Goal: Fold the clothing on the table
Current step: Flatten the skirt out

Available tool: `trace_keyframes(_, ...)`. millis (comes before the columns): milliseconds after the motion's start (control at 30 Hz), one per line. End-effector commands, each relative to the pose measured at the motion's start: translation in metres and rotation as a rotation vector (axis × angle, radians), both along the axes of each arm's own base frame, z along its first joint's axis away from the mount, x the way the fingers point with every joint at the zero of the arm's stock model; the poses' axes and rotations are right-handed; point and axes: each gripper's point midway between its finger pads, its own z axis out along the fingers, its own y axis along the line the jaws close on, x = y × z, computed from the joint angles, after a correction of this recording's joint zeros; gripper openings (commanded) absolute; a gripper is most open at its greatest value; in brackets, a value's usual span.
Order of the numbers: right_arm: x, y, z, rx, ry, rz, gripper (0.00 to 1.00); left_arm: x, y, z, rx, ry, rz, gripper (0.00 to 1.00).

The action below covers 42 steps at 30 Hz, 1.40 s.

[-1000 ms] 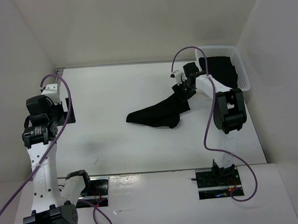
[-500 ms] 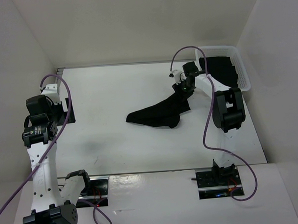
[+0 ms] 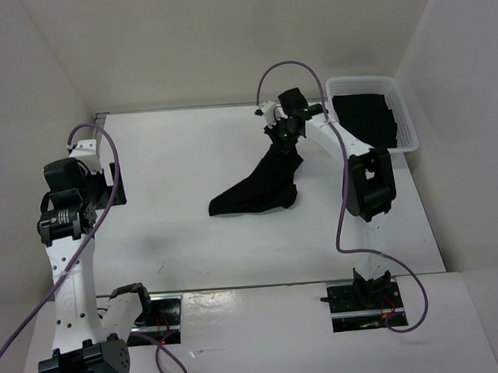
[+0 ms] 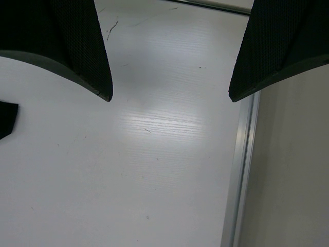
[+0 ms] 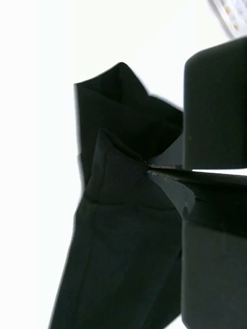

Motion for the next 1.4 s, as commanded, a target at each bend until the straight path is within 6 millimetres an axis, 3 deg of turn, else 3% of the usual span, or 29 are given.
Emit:
trace_keyframes(0, 0.007, 0.055, 0.047, 0.031, -0.12, 0.099, 0.0, 0.005, 0.0, 0.001, -0.011, -0.017, -0.002, 1.0)
trace_keyframes(67, 0.005, 0.077, 0.048, 0.041, -0.123, 0.13, 0.0, 0.005, 0.0, 0.001, -0.011, -0.017, -0.002, 1.0)
trace_keyframes(167, 0.013, 0.118, 0.073, 0.062, -0.207, 0.182, 0.0, 0.005, 0.0, 0.001, -0.011, -0.017, -0.002, 1.0)
trace_keyframes(333, 0.015, 0.166, 0.096, 0.099, -0.282, 0.236, 0.0, 0.006, 0.003, -0.001, -0.013, -0.008, 0.007, 1.0)
trace_keyframes(367, 0.023, 0.173, 0.102, 0.103, -0.321, 0.212, 0.0, 0.006, 0.003, -0.001, -0.013, -0.008, 0.007, 1.0)
trace_keyframes(400, 0.027, 0.178, 0.11, 0.122, -0.347, 0.179, 0.1, 0.006, 0.003, -0.001, -0.013, -0.008, 0.007, 1.0)
trace_keyframes(433, 0.031, 0.185, 0.104, 0.121, -0.355, 0.16, 0.23, 0.006, 0.003, -0.001, -0.013, -0.008, 0.007, 1.0)
trace_keyframes(467, 0.032, 0.198, 0.116, 0.145, -0.392, 0.157, 0.39, 0.006, 0.003, -0.001, -0.013, -0.008, 0.007, 1.0)
trace_keyframes(500, 0.036, 0.206, 0.102, 0.145, -0.371, 0.129, 0.71, 0.006, 0.003, -0.001, -0.013, -0.008, 0.007, 1.0)
trace_keyframes(533, 0.037, 0.212, 0.099, 0.146, -0.366, 0.116, 0.82, 0.006, 0.003, -0.001, -0.013, -0.008, 0.007, 1.0)
trace_keyframes(567, 0.036, 0.224, 0.111, 0.164, -0.391, 0.116, 0.88, 0.006, 0.003, -0.001, -0.013, -0.008, 0.007, 1.0)
trace_keyframes(600, 0.039, 0.223, 0.107, 0.142, -0.401, 0.084, 0.96, 0.006, 0.003, -0.001, -0.013, -0.008, 0.007, 1.0)
trace_keyframes(667, 0.04, 0.224, 0.109, 0.126, -0.427, 0.063, 0.97, 0.006, 0.003, -0.001, -0.013, -0.008, 0.007, 1.0)
trace_keyframes(700, 0.042, 0.22, 0.118, 0.121, -0.446, 0.045, 0.97, 0.006, 0.003, -0.001, -0.013, -0.008, 0.007, 1.0)
trace_keyframes(767, 0.043, 0.204, 0.117, 0.092, -0.437, 0.029, 0.97, 0.006, 0.001, -0.001, -0.018, -0.01, 0.0, 1.0)
trace_keyframes(900, 0.046, 0.142, 0.119, 0.04, -0.423, -0.018, 0.96, 0.013, -0.01, -0.014, -0.067, 0.033, -0.069, 1.0)
trace_keyframes(933, 0.038, 0.124, 0.116, 0.014, -0.418, -0.026, 0.96, 0.017, -0.018, -0.019, -0.089, 0.048, -0.103, 1.0)
trace_keyframes(967, 0.037, 0.11, 0.115, -0.007, -0.419, -0.04, 0.95, 0.025, -0.03, -0.017, -0.128, 0.038, -0.167, 1.0)
trace_keyframes(1000, 0.036, 0.086, 0.096, -0.044, -0.383, -0.061, 0.95, 0.033, -0.039, -0.031, -0.17, 0.086, -0.206, 1.0)
trace_keyframes(1033, 0.033, 0.07, 0.106, -0.043, -0.391, -0.083, 0.94, 0.04, -0.043, -0.031, -0.195, 0.094, -0.232, 1.0)
trace_keyframes(1100, 0.032, 0.031, 0.089, -0.064, -0.338, -0.144, 0.92, 0.06, -0.051, -0.053, -0.252, 0.174, -0.281, 1.0)
trace_keyframes(1133, 0.03, 0.022, 0.093, -0.043, -0.332, -0.147, 0.92, 0.071, -0.053, -0.05, -0.255, 0.184, -0.306, 0.96)
trace_keyframes(1167, 0.028, 0.012, 0.09, -0.036, -0.315, -0.166, 0.92, 0.085, -0.056, -0.07, -0.298, 0.245, -0.329, 0.94)
trace_keyframes(1200, 0.029, -0.005, 0.081, -0.04, -0.294, -0.192, 0.92, 0.092, -0.063, -0.074, -0.322, 0.269, -0.355, 0.93)
trace_keyframes(1367, 0.022, -0.018, 0.068, -0.033, -0.258, -0.199, 0.92, 0.143, -0.082, -0.098, -0.455, 0.333, -0.447, 0.98)
